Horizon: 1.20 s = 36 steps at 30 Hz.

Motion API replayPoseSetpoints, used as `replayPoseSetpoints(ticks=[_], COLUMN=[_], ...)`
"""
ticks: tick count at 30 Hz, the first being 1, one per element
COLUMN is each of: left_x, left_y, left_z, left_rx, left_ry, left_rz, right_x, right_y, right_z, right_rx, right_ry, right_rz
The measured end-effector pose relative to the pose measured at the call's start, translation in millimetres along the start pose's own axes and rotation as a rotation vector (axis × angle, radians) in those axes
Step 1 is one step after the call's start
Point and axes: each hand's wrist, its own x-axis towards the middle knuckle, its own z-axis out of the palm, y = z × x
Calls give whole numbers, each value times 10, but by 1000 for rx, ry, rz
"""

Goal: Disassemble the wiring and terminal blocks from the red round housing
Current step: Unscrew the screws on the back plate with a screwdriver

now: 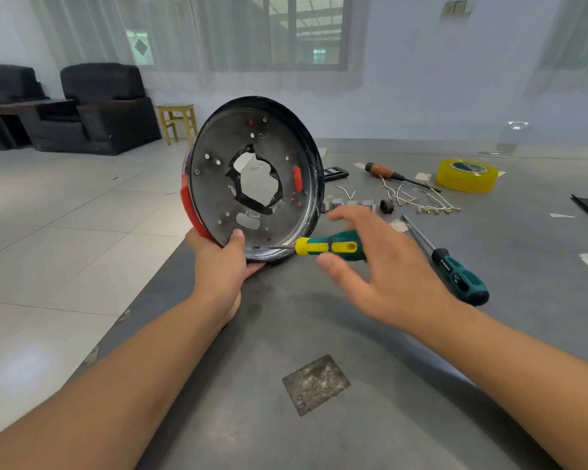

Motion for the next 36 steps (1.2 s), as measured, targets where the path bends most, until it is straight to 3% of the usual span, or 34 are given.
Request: replayPoseSetpoints(ticks=[3,6,11,13,17,21,23,28,34,36], left_x=[9,9,26,8,-21,-8,-4,35,14,24], left_y=[-3,-4,12,11,12,8,5,8,-11,-14], left_z=[-5,-8,-3,7,11,2,2,-3,-6,-7], left_rx=[20,34,-9,4,16,13,17,-20,10,6], left_ry=[-2,4,24,16,4,4,8,37,20,23], left_rz=[4,8,-30,-25,-10,-17,-12,-29,-9,-11], right_x=[13,32,43,44,23,58,55,38,-16,-6], right_y=[-17,11,44,75,-28,-78,-40,75,71,48], right_z=[53,73,-47,-72,-26,12,5,-45,-25,10], right_rx=[-37,-113,-247,-218,216,44,-83,-50,263,195], right_ry=[57,50,-30,-7,1,52,39,-65,-22,17], right_rz=[285,312,-190,-267,-33,216,187,-138,85,185])
